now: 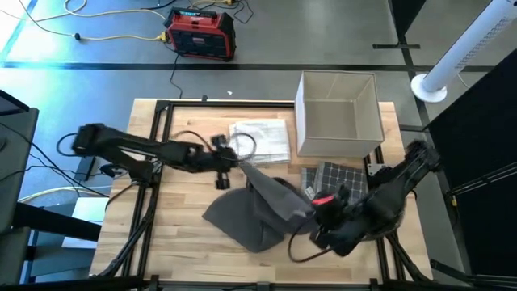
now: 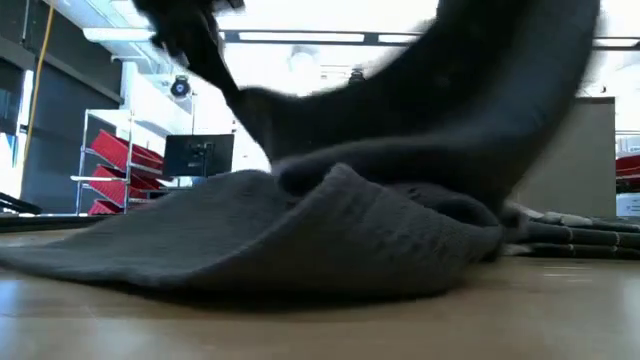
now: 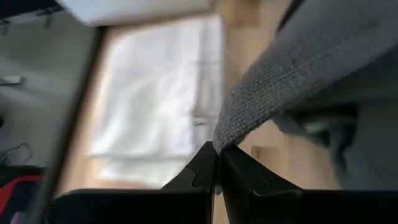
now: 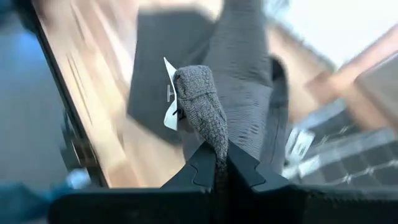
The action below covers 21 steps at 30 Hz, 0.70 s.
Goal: Fold towel
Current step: Fold the gray towel
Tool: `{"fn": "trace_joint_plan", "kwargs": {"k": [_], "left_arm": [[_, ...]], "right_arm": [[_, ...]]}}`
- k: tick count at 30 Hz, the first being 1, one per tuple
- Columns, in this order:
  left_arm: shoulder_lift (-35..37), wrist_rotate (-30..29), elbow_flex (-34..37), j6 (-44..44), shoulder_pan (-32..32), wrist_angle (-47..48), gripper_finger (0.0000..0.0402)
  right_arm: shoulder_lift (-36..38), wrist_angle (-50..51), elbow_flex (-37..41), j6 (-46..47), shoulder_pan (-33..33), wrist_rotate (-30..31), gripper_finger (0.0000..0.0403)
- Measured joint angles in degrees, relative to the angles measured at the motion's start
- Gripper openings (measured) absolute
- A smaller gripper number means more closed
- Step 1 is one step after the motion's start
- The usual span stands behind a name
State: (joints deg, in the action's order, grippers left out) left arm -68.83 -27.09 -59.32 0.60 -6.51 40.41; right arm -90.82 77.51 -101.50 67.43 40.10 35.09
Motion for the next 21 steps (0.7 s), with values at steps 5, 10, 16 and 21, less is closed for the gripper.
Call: {"fn": "trace_joint_plan", "kwargs": {"k": [5, 10, 16, 21], "left_arm": [[10.5, -2.1, -10.0, 9.0, -3.3, 12.4, 0.0002], [16.2, -3.5, -17.0, 15.7, -7.7, 14.0, 0.0002], [19.8, -3.5, -22.9, 19.5, -12.6, 12.9, 0.0002], [18.6, 2.6, -23.0, 24.7, -14.3, 15.0, 0.0002]], "right_arm": [[4.9, -0.6, 0.0, -5.1, -1.5, 9.7, 0.0], [7.9, -8.4, 0.0, -18.7, -3.2, 16.7, 0.0], [10.3, -19.9, 0.0, -37.0, -4.1, 21.6, 0.0], [10.1, -14.9, -0.1, -36.2, -5.0, 10.0, 0.0]]}}
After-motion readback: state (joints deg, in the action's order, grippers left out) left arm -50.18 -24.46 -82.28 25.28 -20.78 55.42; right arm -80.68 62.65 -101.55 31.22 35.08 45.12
